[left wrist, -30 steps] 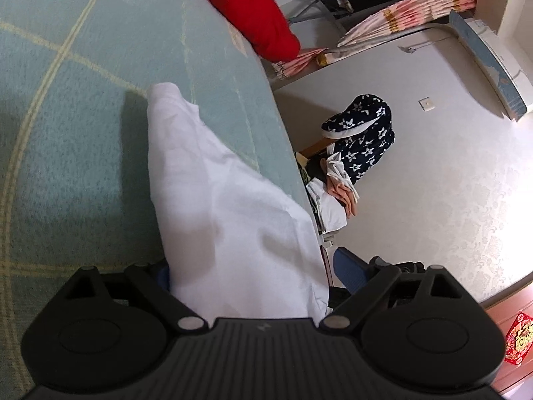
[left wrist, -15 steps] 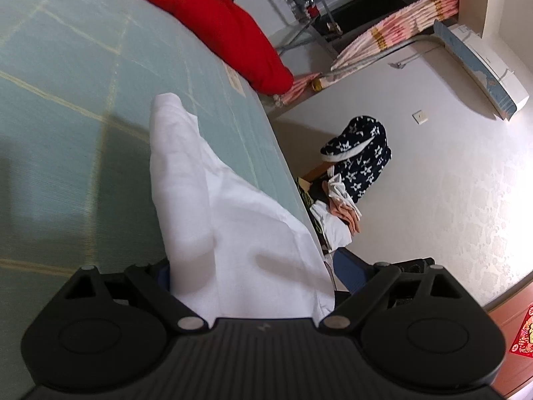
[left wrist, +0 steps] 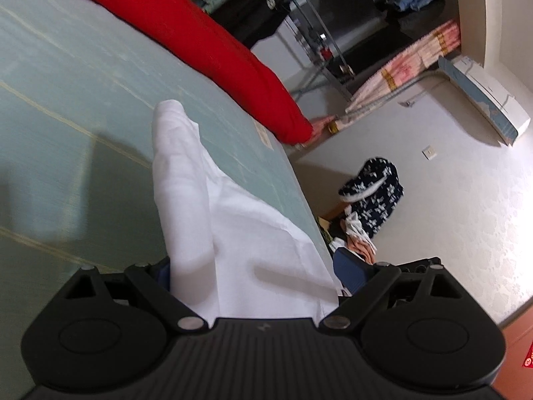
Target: Fold clothes
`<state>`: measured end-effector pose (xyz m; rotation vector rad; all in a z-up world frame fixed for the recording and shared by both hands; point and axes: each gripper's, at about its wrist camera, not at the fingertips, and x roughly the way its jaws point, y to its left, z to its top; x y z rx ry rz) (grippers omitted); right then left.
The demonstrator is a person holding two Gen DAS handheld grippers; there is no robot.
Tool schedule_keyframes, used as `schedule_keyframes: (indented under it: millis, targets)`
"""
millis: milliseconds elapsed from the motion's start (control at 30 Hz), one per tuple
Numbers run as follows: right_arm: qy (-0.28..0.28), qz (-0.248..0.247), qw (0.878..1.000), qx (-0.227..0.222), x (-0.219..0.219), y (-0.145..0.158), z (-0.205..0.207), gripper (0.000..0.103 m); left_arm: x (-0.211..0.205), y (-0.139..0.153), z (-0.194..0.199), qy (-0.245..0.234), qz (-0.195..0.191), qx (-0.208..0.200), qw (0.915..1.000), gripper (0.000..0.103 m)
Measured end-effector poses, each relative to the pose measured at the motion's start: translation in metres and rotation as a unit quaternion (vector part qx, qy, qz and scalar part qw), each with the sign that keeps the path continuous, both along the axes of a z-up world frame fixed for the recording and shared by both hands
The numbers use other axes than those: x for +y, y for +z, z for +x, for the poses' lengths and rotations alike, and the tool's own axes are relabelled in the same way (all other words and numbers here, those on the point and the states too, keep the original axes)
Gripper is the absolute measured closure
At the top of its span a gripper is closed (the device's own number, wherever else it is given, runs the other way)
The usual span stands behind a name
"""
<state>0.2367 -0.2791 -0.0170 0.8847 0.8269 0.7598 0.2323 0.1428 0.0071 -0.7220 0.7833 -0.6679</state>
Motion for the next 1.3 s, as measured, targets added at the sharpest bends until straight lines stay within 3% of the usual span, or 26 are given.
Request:
schedule_keyframes:
  millis: [333, 767, 1300]
  targets:
    - [0.040, 0.011, 0.999, 0.006, 0.112, 0.001, 0.037, 0.000, 0.097, 0.007, 0.003, 0.070, 0.017, 0.015, 0.9973, 0.012]
    - [0.081, -0.016, 0.996, -0.018, 0.258, -0.018, 0.092, 0.000, 0.197, -0.001, 0.032, 0.157, 0.066, 0.043, 0.9845, 0.012]
    - [0.106, -0.065, 0.989, -0.085, 0.350, -0.036, 0.092, 0.000, 0.257, -0.030, 0.059, 0.210, 0.101, 0.061, 0.9706, 0.012]
